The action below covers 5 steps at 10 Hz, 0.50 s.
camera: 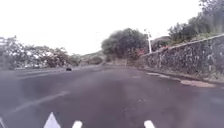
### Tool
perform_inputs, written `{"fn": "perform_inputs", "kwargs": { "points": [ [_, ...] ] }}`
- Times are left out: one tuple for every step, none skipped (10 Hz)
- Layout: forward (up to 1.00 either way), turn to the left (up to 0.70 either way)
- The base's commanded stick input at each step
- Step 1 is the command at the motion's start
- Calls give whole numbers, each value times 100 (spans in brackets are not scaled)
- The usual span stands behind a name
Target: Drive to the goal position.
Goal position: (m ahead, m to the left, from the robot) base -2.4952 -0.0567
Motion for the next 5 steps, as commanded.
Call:
{"fn": "perform_inputs", "kwargs": {
  "points": [
    [70, 0],
    [70, 0],
    [70, 0],
    [70, 0],
    [70, 0]
  ]
}}
